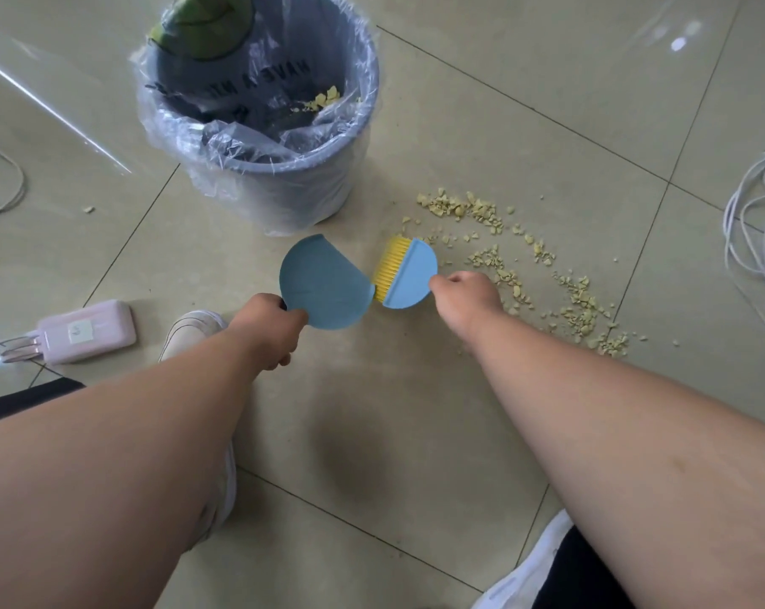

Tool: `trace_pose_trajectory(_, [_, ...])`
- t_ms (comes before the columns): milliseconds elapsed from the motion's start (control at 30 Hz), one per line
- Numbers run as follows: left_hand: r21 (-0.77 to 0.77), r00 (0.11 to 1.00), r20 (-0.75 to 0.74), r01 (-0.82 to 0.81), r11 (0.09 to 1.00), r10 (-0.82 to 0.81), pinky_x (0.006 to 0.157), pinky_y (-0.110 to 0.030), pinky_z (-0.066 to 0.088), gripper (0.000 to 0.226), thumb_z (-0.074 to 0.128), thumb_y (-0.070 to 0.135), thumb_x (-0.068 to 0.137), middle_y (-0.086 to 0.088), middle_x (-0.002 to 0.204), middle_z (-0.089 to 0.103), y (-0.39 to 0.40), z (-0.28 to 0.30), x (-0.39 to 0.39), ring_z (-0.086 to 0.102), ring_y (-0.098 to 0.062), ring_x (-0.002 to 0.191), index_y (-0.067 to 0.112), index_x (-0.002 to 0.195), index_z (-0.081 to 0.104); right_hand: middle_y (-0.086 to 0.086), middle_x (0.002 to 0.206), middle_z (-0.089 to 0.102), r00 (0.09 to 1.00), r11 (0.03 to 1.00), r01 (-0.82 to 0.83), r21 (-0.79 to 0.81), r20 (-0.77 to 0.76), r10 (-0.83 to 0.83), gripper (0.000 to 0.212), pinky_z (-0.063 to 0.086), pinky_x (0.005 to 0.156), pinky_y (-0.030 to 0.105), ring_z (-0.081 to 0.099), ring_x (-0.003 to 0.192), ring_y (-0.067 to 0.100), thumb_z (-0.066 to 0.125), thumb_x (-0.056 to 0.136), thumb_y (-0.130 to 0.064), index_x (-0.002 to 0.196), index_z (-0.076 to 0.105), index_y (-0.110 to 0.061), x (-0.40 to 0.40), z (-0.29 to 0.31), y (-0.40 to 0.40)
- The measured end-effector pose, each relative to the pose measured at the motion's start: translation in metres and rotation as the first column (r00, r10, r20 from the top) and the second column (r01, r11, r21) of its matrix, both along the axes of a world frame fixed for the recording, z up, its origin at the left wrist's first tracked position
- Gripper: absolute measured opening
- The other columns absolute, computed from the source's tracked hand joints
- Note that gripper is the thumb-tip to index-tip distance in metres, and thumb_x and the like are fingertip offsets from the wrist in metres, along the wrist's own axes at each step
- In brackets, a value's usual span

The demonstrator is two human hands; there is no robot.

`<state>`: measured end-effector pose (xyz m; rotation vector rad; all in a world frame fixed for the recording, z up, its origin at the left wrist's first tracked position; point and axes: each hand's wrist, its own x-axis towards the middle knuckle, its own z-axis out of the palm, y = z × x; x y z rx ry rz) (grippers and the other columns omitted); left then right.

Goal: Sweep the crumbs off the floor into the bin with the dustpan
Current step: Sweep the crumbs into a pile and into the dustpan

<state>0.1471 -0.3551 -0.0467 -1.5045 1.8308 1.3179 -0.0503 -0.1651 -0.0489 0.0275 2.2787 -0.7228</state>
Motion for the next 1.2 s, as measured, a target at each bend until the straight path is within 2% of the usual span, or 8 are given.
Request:
trace_pose_trajectory(333, [-0.068, 0.997, -0.051, 0.046, 0.997, -0.05, 0.05, -0.027, 0.048, 0.024, 0.054, 0.022, 0.098, -0.009, 0.076, 0.075, -0.008, -0.001, 0.0, 0.06, -0.018, 0.047, 0.005, 0.088, 0.067, 0.007, 0.098, 0.067, 0.997, 0.998, -0.064, -0.017, -0.037, 0.064, 0.025, 0.043, 0.074, 0.027, 0.064, 0.087, 0.028, 0.055, 0.101, -0.033, 0.114, 0.069, -0.016, -0.013, -0.023, -0.018])
trace_pose_trajectory(467, [-0.061, 0.998, -0.038, 0.047, 0.997, -0.05, 0.051, -0.028, 0.048, 0.023, 0.054, 0.021, 0.1, -0.009, 0.078, 0.076, -0.009, -0.004, 0.003, 0.062, -0.021, 0.051, 0.005, 0.091, 0.068, 0.008, 0.094, 0.066, 0.994, 0.993, 0.076, 0.087, -0.084, -0.069, 0.022, 0.048, 0.072, 0.03, 0.064, 0.085, 0.03, 0.059, 0.097, -0.032, 0.103, 0.069, -0.013, -0.05, -0.02, 0.002])
trace_pose_trajectory(633, [-0.04, 0.998, -0.043, 0.041, 0.998, -0.043, 0.049, -0.027, 0.046, 0.023, 0.054, 0.02, 0.099, -0.011, 0.076, 0.074, -0.006, 0.0, 0.007, 0.06, -0.023, 0.051, 0.002, 0.091, 0.067, 0.008, 0.099, 0.065, 0.973, 0.954, 0.223, 0.201, -0.096, -0.208, 0.042, 0.048, 0.071, 0.03, 0.061, 0.083, 0.027, 0.065, 0.091, -0.033, 0.123, 0.065, -0.006, -0.073, -0.007, 0.066])
trace_pose_trajectory(733, [-0.039, 0.997, -0.043, 0.061, 0.997, -0.063, 0.051, -0.028, 0.048, 0.021, 0.054, 0.019, 0.1, -0.011, 0.077, 0.074, -0.003, 0.004, 0.003, 0.061, -0.023, 0.052, 0.005, 0.092, 0.067, 0.014, 0.102, 0.071, 0.955, 0.914, 0.297, 0.276, -0.079, -0.287, 0.06, 0.049, 0.064, 0.03, 0.061, 0.076, 0.029, 0.068, 0.074, -0.048, 0.117, 0.069, -0.007, -0.074, 0.0, 0.109])
trace_pose_trajectory(833, [-0.037, 0.996, -0.042, 0.078, 0.996, -0.08, 0.053, -0.03, 0.049, 0.02, 0.053, 0.017, 0.099, -0.01, 0.077, 0.074, 0.001, 0.008, 0.001, 0.061, -0.023, 0.052, 0.005, 0.09, 0.067, 0.008, 0.076, 0.063, 0.941, 0.913, 0.337, 0.229, -0.062, -0.332, 0.04, 0.04, 0.057, 0.024, 0.052, 0.06, 0.025, 0.069, 0.074, -0.043, 0.096, 0.077, -0.01, -0.071, 0.005, 0.122])
trace_pose_trajectory(900, [-0.039, 0.996, -0.041, 0.075, 0.996, -0.077, 0.053, -0.03, 0.048, 0.021, 0.053, 0.016, 0.098, -0.01, 0.074, 0.073, 0.003, 0.009, 0.0, 0.059, -0.023, 0.05, 0.004, 0.088, 0.066, 0.007, 0.078, 0.066, 0.95, 0.933, 0.314, 0.179, -0.057, -0.308, 0.031, 0.043, 0.063, 0.027, 0.056, 0.064, 0.025, 0.067, 0.077, -0.04, 0.089, 0.078, -0.014, -0.067, 0.009, 0.112])
trace_pose_trajectory(1067, [-0.046, 0.998, -0.048, 0.043, 0.998, -0.045, 0.046, -0.026, 0.045, 0.021, 0.052, 0.013, 0.098, -0.011, 0.071, 0.068, 0.004, 0.012, -0.001, 0.056, -0.021, 0.048, 0.004, 0.083, 0.063, -0.003, 0.086, 0.066, 0.989, 0.989, 0.144, 0.024, -0.016, -0.144, 0.025, 0.042, 0.065, 0.024, 0.059, 0.076, 0.012, 0.062, 0.093, -0.035, 0.108, 0.074, -0.018, -0.054, 0.008, 0.059])
trace_pose_trajectory(1200, [-0.044, 0.998, -0.06, 0.021, 0.999, -0.024, 0.044, -0.025, 0.044, 0.021, 0.053, 0.013, 0.099, -0.011, 0.07, 0.066, 0.001, 0.011, -0.004, 0.053, -0.021, 0.047, 0.003, 0.083, 0.062, 0.0, 0.089, 0.07, 1.0, 0.998, 0.015, -0.058, -0.015, -0.016, 0.03, 0.048, 0.075, 0.03, 0.065, 0.085, 0.022, 0.065, 0.094, -0.04, 0.105, 0.075, -0.014, -0.042, 0.001, 0.006])
